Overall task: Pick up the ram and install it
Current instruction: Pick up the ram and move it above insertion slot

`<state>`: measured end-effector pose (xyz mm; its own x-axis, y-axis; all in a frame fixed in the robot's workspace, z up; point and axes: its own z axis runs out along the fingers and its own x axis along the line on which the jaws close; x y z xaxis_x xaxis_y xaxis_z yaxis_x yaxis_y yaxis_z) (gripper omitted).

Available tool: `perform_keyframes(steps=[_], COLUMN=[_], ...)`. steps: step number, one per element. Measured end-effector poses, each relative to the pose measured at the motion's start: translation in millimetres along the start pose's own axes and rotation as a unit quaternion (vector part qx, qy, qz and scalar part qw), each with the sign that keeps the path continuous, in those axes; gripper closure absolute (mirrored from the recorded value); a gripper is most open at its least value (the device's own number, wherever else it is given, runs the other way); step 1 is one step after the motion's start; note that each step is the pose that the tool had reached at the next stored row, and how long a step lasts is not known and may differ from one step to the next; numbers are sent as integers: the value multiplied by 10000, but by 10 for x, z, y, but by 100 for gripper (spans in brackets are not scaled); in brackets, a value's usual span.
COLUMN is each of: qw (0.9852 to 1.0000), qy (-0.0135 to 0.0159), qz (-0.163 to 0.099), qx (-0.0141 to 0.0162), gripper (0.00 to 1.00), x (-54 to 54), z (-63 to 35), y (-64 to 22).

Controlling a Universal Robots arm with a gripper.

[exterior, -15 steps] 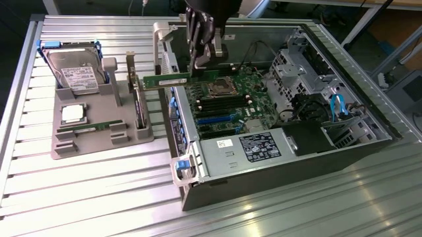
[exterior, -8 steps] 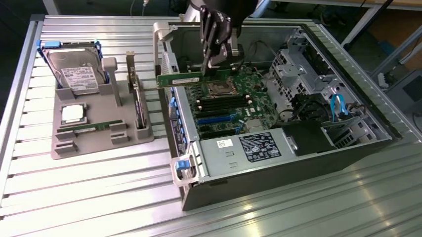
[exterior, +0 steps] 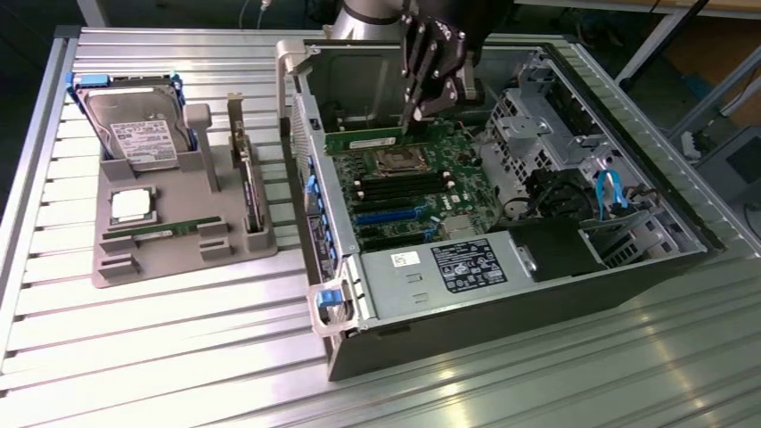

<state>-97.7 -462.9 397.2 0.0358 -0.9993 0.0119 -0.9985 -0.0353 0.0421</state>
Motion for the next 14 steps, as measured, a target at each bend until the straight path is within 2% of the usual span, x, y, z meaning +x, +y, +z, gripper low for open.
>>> perform_keyframes(steps=[1,8,11,14], qw=[10000,10000,10000,10000], qy=[0,0,0,0], qz=[-1,-4,-7,-10], qx=[-3,-11,-18,-23], gripper=[88,88,88,88], x=[2,11,18,22], z=[-3,-14,-21,-26], y=[-65,-321,-496,-619])
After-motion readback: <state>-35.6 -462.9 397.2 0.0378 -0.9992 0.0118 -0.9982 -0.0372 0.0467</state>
